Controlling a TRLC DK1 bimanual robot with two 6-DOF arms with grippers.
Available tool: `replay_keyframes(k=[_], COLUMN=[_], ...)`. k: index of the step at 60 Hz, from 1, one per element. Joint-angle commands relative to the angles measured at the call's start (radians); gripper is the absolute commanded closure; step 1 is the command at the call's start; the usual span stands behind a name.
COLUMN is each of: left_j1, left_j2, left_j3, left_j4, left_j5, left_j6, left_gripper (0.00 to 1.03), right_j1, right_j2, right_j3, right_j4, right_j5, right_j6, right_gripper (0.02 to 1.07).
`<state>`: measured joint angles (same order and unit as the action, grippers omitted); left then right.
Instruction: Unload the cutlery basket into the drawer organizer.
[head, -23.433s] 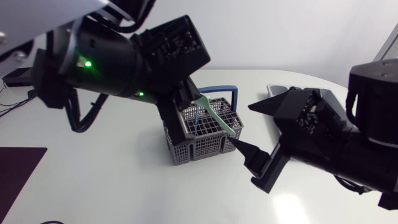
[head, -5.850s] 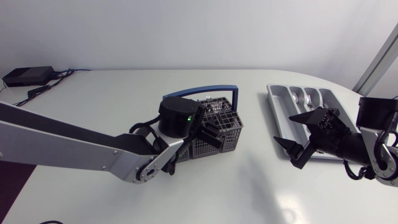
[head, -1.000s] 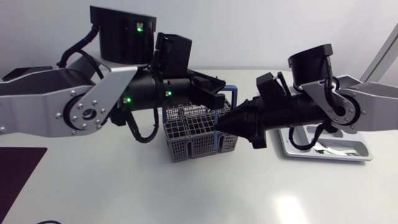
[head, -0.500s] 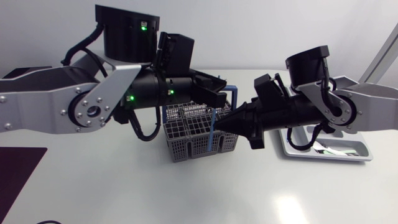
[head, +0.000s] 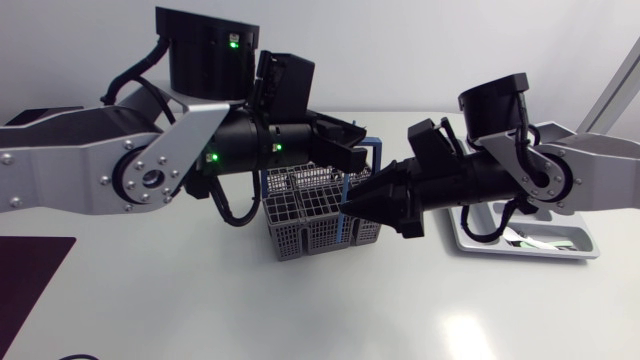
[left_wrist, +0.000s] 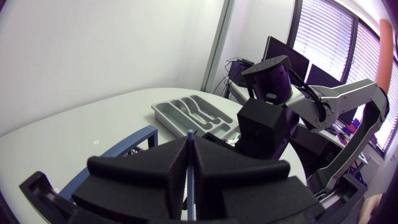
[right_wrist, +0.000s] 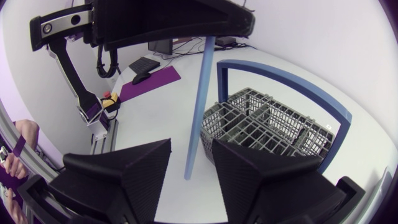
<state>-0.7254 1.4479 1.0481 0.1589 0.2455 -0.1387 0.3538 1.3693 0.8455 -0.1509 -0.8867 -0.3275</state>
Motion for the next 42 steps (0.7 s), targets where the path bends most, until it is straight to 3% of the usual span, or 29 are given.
replay_keyframes(k=[1,3,7,12,42], left_j1=[-0.008,-0.008,-0.008,-0.008,-0.006], left_j2=[0.017,0.017,0.019,0.023,0.035], left_j3=[0.029,0.03,0.03,0.03,0.039], left_j4=[0.018,0.018,0.019,0.019,0.018], left_j5=[-0.009,-0.011,-0.02,-0.025,-0.035], left_j6=[-0.021,-0.021,-0.021,-0.021,-0.018], left_gripper=[0.92,0.92,0.92,0.92,0.92], right_j1=[0.019,0.024,0.028,0.033,0.031], right_j2=[0.014,0.016,0.019,0.02,0.024], right_j3=[0.035,0.036,0.04,0.036,0.021], right_j4=[0.014,0.014,0.02,0.031,0.031], right_j5=[-0.001,0.002,0.011,0.028,0.037], right_j6=[0.035,0.036,0.041,0.041,0.039], right_gripper=[0.5,0.52,0.67,0.95,0.98])
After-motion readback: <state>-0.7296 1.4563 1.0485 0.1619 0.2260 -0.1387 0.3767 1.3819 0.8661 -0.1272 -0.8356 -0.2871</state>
